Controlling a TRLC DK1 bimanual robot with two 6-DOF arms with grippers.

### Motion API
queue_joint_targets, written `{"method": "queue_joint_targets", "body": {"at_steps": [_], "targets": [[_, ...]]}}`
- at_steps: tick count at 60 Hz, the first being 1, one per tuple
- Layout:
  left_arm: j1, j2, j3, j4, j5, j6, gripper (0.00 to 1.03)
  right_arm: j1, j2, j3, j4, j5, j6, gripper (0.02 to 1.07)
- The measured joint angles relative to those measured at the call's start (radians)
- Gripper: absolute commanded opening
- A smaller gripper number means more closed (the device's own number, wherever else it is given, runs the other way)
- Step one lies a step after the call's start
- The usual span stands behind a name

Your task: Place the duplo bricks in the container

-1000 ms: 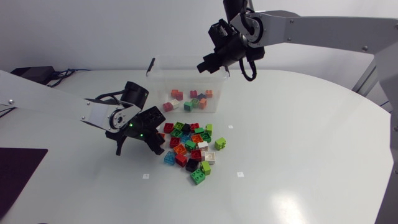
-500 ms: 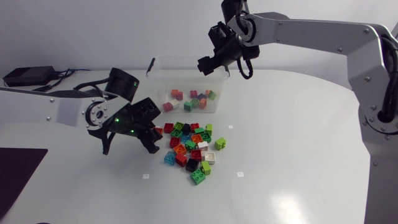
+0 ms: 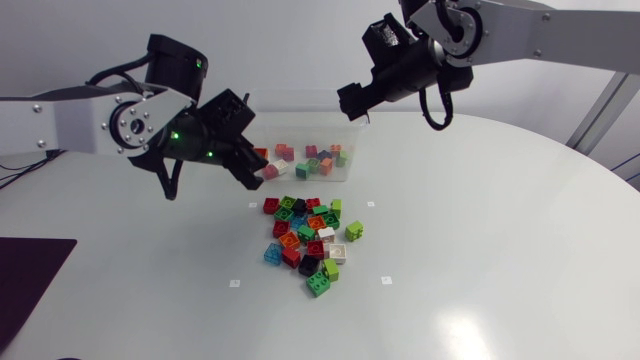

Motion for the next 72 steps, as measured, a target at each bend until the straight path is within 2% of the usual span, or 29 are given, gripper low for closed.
{"method": "queue_joint_targets", "body": {"at_steps": [27, 46, 62, 67, 68, 70, 72], "targets": [[0.051, 0.177, 0.214, 0.095, 0.009, -0.094, 0.43, 0.0, -0.158, -0.415, 0.128, -0.006, -0.035, 1.02], [0.057, 0.289, 0.368, 0.12, 0.015, -0.117, 0.43, 0.0, -0.206, -0.553, 0.198, -0.016, -0.076, 1.02], [0.073, 0.386, 0.496, 0.124, 0.015, -0.124, 0.44, 0.002, -0.209, -0.616, 0.203, -0.016, -0.103, 1.02], [0.08, 0.415, 0.536, 0.123, 0.014, -0.124, 0.67, 0.003, -0.209, -0.624, 0.206, -0.014, -0.113, 1.02], [0.082, 0.421, 0.545, 0.123, 0.014, -0.124, 0.7, 0.004, -0.208, -0.626, 0.208, -0.013, -0.114, 1.02], [0.084, 0.431, 0.558, 0.121, 0.014, -0.124, 0.84, 0.006, -0.206, -0.628, 0.208, -0.013, -0.117, 1.02], [0.084, 0.438, 0.57, 0.115, 0.014, -0.124, 0.92, 0.008, -0.201, -0.628, 0.211, -0.013, -0.117, 1.02]]}}
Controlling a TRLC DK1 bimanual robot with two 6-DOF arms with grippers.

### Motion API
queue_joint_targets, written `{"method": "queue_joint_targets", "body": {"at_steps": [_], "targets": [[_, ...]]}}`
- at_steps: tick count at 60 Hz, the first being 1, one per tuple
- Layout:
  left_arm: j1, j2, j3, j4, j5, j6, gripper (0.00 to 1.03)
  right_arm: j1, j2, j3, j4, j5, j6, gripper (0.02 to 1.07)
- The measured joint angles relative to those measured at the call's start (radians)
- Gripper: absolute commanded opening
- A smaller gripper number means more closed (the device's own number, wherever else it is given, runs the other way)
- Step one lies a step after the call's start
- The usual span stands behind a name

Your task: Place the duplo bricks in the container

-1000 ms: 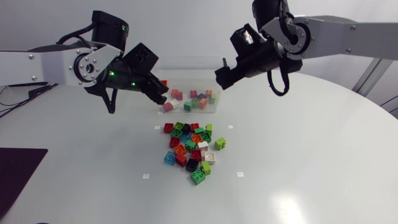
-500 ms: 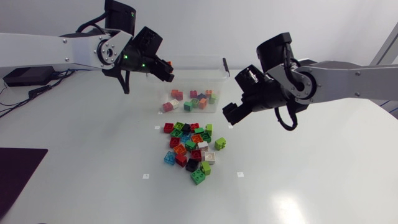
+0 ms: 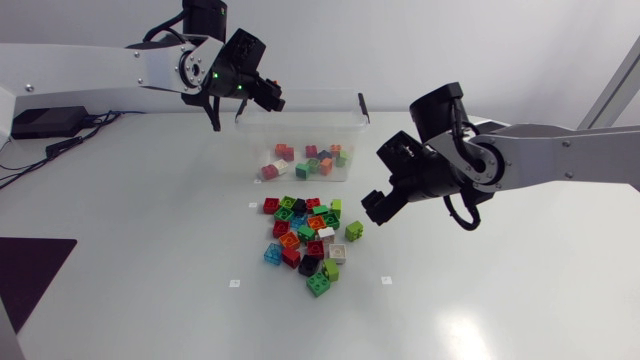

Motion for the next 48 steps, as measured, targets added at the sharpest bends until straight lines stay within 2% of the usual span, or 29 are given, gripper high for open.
{"method": "queue_joint_targets", "body": {"at_steps": [4, 16, 22, 31, 48], "targets": [[0.001, 0.003, 0.005, -0.011, -0.008, 0.0, 0.98, 0.003, 0.019, 0.0, 0.011, 0.0, 0.0, 1.02], [0.001, -0.026, -0.014, -0.018, -0.011, -0.003, 0.98, 0.04, 0.098, 0.0, 0.007, 0.0, 0.008, 1.02], [0.0, -0.108, -0.066, -0.026, -0.012, -0.003, 0.98, 0.06, 0.13, 0.017, -0.045, 0.007, 0.031, 1.02], [-0.002, -0.232, -0.097, -0.101, -0.014, -0.003, 0.98, 0.075, 0.178, 0.071, -0.123, 0.022, 0.072, 1.02], [-0.003, -0.371, -0.221, -0.299, -0.014, 0.061, 0.98, 0.093, 0.26, 0.163, -0.166, 0.05, 0.122, 0.99]]}}
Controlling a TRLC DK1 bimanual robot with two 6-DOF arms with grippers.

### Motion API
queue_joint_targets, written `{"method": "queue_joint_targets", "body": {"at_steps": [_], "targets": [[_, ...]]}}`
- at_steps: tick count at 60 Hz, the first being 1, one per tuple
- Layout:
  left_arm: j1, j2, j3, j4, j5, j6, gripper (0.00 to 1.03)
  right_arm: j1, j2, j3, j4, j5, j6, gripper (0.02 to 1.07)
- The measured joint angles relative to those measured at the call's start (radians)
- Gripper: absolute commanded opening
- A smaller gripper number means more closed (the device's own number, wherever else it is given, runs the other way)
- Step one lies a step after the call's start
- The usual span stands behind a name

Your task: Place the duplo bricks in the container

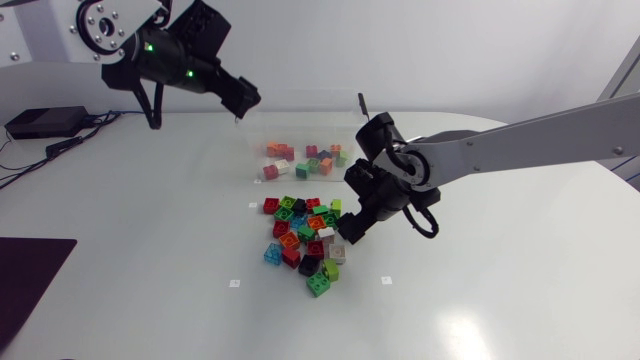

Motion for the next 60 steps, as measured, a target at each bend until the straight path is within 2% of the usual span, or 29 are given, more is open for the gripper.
{"method": "queue_joint_targets", "body": {"at_steps": [13, 25, 39, 60], "targets": [[-0.015, -0.043, -0.133, -0.126, 0.0, 0.073, 0.96, 0.005, 0.072, 0.054, -0.04, 0.015, 0.02, 0.85], [-0.061, -0.076, -0.24, -0.192, -0.001, 0.1, 0.95, 0.019, 0.089, 0.082, -0.051, 0.022, 0.023, 0.61], [-0.105, -0.072, -0.283, -0.274, -0.001, 0.1, 0.93, 0.019, 0.109, 0.103, -0.061, 0.029, 0.023, 0.34], [-0.176, 0.06, -0.297, -0.293, 0.0, 0.08, 0.93, 0.015, 0.105, 0.106, -0.08, 0.036, 0.023, 0.33]]}}
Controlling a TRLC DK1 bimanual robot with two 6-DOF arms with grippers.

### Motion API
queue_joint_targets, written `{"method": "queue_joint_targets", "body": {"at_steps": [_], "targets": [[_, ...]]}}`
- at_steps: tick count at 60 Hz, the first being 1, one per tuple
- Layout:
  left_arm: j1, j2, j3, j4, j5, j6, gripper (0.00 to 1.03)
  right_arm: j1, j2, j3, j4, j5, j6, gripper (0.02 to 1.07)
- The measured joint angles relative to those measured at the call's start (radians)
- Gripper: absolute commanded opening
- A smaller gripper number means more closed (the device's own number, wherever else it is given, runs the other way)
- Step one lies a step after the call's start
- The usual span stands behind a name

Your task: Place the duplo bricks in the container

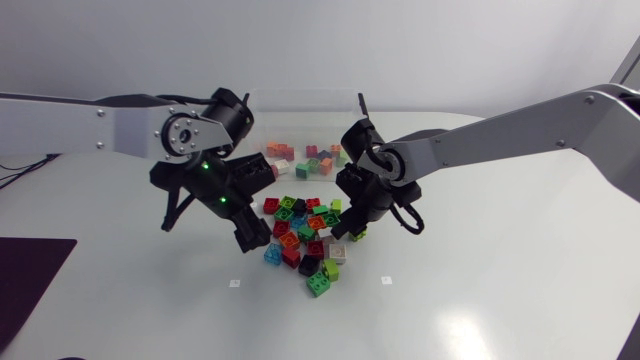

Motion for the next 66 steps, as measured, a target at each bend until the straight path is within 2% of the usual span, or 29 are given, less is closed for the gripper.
{"method": "queue_joint_targets", "body": {"at_steps": [40, 66], "targets": [[-0.072, 0.195, -0.008, 0.066, -0.042, -0.068, 0.93, -0.029, -0.23, -0.01, -0.063, 0.0, 0.0, 0.33], [-0.053, 0.241, -0.007, 0.147, -0.083, -0.129, 0.9, -0.032, -0.246, 0.075, -0.118, 0.0, 0.0, 0.33]]}}
